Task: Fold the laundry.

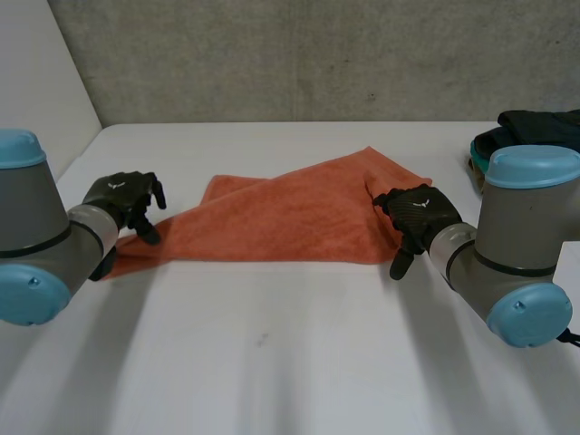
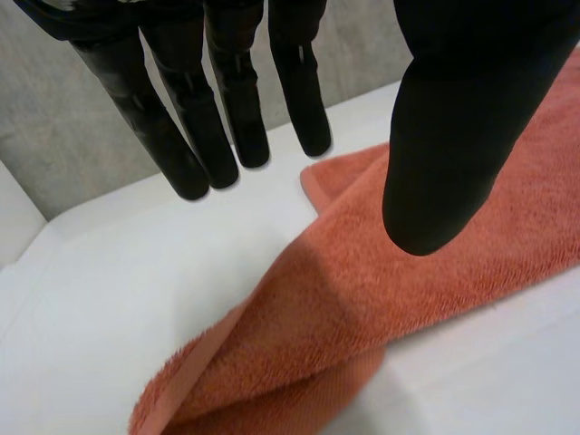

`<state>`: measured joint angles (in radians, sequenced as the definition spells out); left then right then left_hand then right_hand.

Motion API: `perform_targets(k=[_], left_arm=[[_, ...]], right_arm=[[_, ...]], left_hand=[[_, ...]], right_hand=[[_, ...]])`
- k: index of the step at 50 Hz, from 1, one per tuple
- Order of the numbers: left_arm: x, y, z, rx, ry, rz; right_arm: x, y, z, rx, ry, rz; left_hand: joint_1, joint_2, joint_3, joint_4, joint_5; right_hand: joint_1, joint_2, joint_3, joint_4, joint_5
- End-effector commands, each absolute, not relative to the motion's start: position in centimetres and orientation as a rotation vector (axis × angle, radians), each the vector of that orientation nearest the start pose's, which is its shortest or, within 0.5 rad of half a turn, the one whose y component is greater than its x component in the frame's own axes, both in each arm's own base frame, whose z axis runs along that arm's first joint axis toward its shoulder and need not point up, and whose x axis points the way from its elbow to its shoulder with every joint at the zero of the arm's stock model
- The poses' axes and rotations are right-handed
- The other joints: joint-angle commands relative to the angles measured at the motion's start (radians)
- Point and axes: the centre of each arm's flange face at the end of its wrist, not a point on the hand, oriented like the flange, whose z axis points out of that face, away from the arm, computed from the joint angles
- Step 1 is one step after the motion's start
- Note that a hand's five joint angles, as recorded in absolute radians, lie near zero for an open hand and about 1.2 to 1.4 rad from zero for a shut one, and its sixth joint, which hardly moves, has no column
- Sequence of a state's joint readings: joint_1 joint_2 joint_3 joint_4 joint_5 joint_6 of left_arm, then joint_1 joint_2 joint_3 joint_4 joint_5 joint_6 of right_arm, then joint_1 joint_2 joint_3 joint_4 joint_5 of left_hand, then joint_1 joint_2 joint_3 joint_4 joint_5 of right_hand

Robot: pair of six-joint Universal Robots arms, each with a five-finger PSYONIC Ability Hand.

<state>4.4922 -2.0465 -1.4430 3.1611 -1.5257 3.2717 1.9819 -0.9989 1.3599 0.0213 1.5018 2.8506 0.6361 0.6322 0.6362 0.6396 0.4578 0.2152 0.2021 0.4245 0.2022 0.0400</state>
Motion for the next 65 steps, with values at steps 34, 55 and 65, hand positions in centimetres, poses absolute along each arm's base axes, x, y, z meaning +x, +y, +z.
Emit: perform_targets(k=[34, 55, 65], left_arm=[[-18.5, -37.3, 17.1, 0.634, 2.524, -1.75], [-25.2, -20.7, 30.1, 1.378, 2.093, -2.342], [-24.6, -17.1, 30.5, 1.444, 1.765, -2.498]], right_arm=[[27.6, -31.1, 17.3, -0.974, 2.317, -1.742], [36.3, -35.2, 19.1, -1.389, 1.617, -1.863], [39.4, -35.6, 13.6, -1.428, 1.549, -1.817]], left_hand=[[0.76, 0.764, 0.76, 0.757, 0.764], [0.76, 0.764, 0.76, 0.757, 0.764], [0.76, 0.764, 0.76, 0.757, 0.764]], right_hand=[[-0.041, -0.028, -0.25, -0.028, -0.04], [-0.041, -0.028, -0.25, -0.028, -0.04], [0.199, 0.212, -0.011, 0.212, 0.199]])
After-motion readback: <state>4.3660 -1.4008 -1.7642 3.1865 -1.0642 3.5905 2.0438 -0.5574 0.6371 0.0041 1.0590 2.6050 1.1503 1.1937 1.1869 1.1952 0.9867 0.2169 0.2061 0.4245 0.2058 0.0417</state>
